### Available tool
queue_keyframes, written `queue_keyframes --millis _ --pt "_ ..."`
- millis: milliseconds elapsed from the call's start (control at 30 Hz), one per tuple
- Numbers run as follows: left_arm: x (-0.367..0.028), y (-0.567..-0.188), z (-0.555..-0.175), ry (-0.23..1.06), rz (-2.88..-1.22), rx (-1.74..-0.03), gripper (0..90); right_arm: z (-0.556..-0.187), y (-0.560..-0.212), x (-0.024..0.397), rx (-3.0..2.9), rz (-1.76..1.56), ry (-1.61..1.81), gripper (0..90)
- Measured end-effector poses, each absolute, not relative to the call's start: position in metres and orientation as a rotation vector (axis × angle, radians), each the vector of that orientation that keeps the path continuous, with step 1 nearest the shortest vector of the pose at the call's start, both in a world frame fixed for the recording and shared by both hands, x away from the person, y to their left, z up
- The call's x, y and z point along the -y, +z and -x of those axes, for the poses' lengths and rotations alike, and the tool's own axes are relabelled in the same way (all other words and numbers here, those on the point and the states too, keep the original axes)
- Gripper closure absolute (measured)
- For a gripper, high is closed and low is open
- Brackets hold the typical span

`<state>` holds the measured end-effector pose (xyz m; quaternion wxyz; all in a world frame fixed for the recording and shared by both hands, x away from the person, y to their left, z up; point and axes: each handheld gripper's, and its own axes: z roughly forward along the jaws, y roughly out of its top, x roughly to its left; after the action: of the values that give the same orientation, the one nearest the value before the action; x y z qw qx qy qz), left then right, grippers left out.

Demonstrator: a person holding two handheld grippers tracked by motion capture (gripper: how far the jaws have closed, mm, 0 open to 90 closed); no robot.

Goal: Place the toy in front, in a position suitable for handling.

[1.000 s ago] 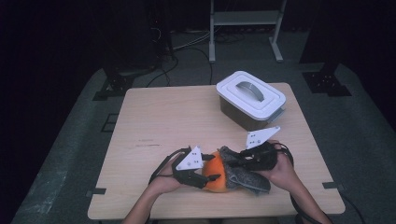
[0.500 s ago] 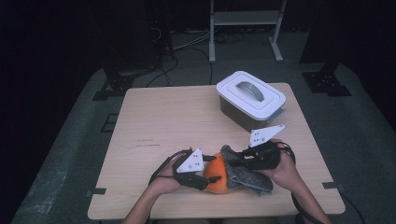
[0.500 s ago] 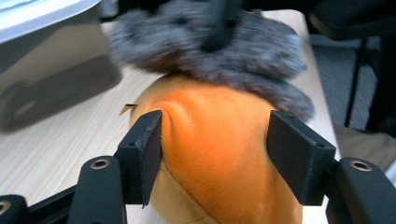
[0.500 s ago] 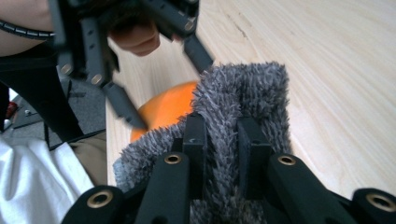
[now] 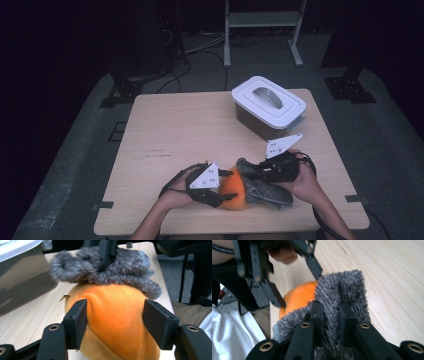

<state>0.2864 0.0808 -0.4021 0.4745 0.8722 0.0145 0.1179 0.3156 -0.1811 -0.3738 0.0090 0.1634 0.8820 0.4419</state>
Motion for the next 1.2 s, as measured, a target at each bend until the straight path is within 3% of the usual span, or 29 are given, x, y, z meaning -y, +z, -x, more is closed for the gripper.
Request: queue_keyframes --millis 233,300,333,400,567,733,1000,1200 --pt "-0.089 -0.404 -0.293 0.294 -2.138 -0.093 35.7 -0.322 -0.384 0.194 -2.767 -0.585 1.32 76.4" --pt "-0.09 -0.404 -0.296 0.3 -2.148 -0.128 32.2 -0.322 -0.388 0.19 -2.768 -0.581 1.336 76.4" --pt "-0.091 -0.404 -0.298 0.301 -2.157 -0.159 24.1 -0.321 -0.391 0.184 -2.776 -0.567 1.332 76.5" --pt "-0.093 -0.406 -0.303 0.252 -2.169 -0.236 19.3 -0.321 -0.391 0.182 -2.781 -0.565 1.337 76.5" --pt "-0.096 -0.41 -0.308 0.109 -2.138 -0.288 18.7 -0.318 -0.391 0.177 -2.784 -0.541 1.34 76.5" --pt "-0.095 -0.407 -0.309 0.05 -2.108 -0.334 19.0 -0.315 -0.391 0.17 -2.794 -0.524 1.341 76.5" --pt "-0.095 -0.407 -0.302 0.167 -2.174 -0.227 42.6 -0.309 -0.388 0.165 -2.863 -0.467 1.357 76.8" --pt "-0.096 -0.403 -0.297 0.335 -2.164 -0.101 47.7 -0.31 -0.384 0.167 -2.841 -0.468 1.408 76.9"
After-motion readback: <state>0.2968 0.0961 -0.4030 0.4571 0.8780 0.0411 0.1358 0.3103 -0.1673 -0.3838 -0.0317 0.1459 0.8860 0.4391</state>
